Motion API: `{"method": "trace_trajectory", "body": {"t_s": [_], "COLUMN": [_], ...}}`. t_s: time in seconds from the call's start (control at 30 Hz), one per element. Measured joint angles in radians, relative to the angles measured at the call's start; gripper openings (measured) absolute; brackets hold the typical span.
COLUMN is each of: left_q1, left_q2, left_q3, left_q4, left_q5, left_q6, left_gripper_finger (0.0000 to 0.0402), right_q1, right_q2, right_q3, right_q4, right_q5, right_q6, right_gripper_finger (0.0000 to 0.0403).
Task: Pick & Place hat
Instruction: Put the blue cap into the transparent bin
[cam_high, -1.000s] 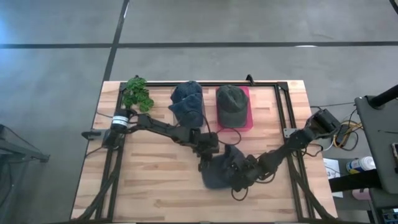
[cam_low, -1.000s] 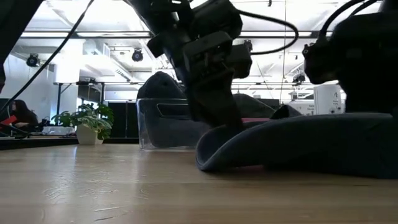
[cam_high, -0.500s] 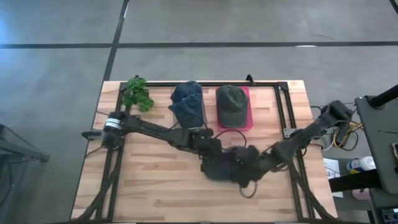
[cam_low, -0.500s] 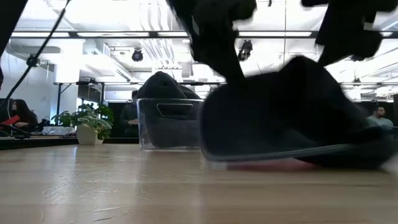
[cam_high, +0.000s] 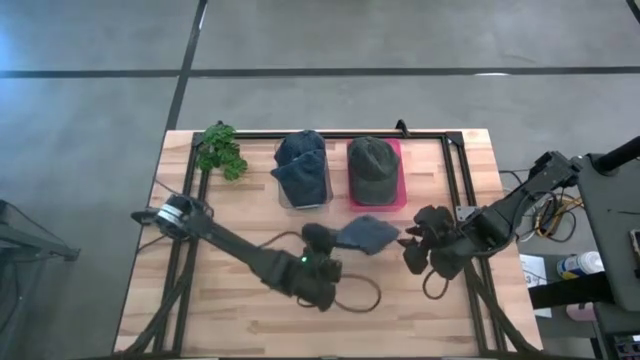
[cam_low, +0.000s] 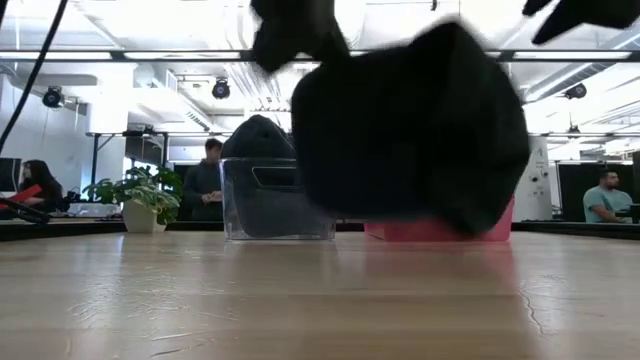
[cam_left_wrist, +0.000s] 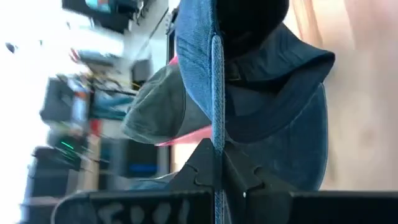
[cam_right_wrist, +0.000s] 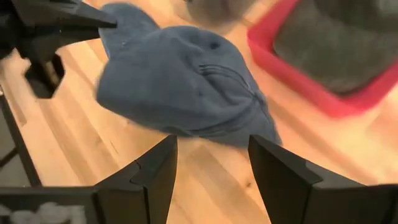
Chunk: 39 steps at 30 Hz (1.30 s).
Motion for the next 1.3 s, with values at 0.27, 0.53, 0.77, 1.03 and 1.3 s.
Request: {"method": "trace_trajectory", "body": {"t_s": [0.27, 0.53, 0.77, 1.03, 1.3], "left_q1": [-0.06, -0.107, -0.18, -0.189, -0.173], "left_q2": [0.0, -0.002, -0.002, -0.001, -0.035], "left_q3": [-0.246, -0.389, -0.396, -0.396, -0.392], "left_q4": [0.347, 0.508, 0.506, 0.472, 0.419], "left_q5": [-0.051, 0.024, 0.078, 0.322, 0.236], "left_q6": [0.495, 0.553, 0.383, 0.0, -0.067], "left_gripper_finger": [0.0014, 0.0017, 0.0018, 0.0071, 0.0151], "right_q1": [0.075, 0.133, 0.132, 0.132, 0.133], "right_q2": [0.004, 0.017, 0.04, 0.078, 0.135], "right_q3": [-0.134, -0.434, -0.567, -0.594, -0.577], "right_q4": [0.111, 0.637, 0.813, 0.819, 0.842], "right_q5": [-0.085, -0.066, 0.053, 0.045, 0.026], "right_q6": [0.315, 0.646, 0.781, 0.825, 0.77], "right_gripper_finger": [0.0194, 0.0194, 0.0194, 0.0213, 0.0297]}}
